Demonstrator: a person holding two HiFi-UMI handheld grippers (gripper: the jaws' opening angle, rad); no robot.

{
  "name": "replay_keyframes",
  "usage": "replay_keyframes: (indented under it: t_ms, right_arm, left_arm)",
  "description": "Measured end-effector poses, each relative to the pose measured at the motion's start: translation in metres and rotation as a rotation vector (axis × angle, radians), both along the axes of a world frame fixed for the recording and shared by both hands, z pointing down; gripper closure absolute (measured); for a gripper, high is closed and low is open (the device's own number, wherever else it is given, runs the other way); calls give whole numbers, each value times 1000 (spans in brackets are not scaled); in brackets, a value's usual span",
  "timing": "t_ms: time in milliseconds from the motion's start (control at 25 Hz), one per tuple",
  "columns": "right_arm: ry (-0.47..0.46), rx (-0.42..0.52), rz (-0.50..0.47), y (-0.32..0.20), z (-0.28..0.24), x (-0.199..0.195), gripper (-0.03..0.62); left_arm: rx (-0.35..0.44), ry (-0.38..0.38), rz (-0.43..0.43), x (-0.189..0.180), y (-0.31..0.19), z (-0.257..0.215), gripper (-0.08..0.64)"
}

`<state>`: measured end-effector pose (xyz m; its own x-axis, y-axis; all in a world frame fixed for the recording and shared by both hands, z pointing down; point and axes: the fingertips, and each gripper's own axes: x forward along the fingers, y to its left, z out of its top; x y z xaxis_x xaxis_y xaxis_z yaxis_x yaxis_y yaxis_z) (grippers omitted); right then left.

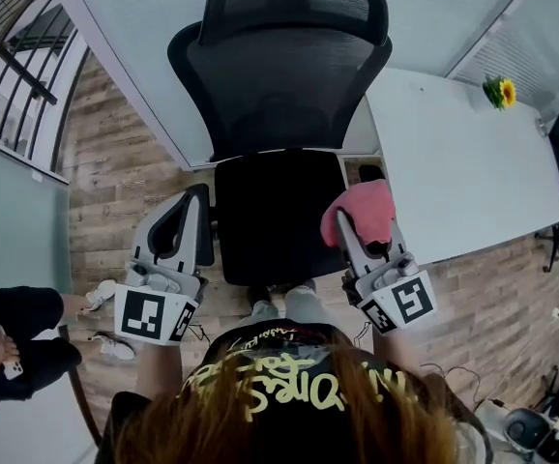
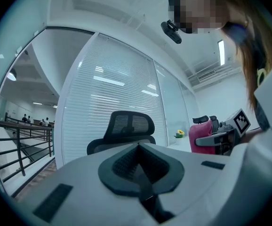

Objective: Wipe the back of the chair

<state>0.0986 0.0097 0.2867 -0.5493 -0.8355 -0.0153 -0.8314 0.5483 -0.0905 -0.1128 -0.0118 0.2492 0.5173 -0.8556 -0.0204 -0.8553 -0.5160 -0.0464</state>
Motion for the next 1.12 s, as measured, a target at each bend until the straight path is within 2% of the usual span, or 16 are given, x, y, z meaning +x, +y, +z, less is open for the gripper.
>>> replay_keyframes:
  t_ms: [200,360,760,1120]
  right_arm:
    - [47,-13,2,-19,12,12,528]
    - [98,-24,11,-54,18,39,528]
    - [284,-48,68,-202,26,139,528]
    - [368,-84,98,-313,42,163,528]
  left_arm:
    - [-4,17,6,11,-10,3,568]
    - [-14,25,-15,26,-29,5,568]
    - [-37,13,-121,58,-56,14,568]
    - [-57,8,-218,63,-66,26,568]
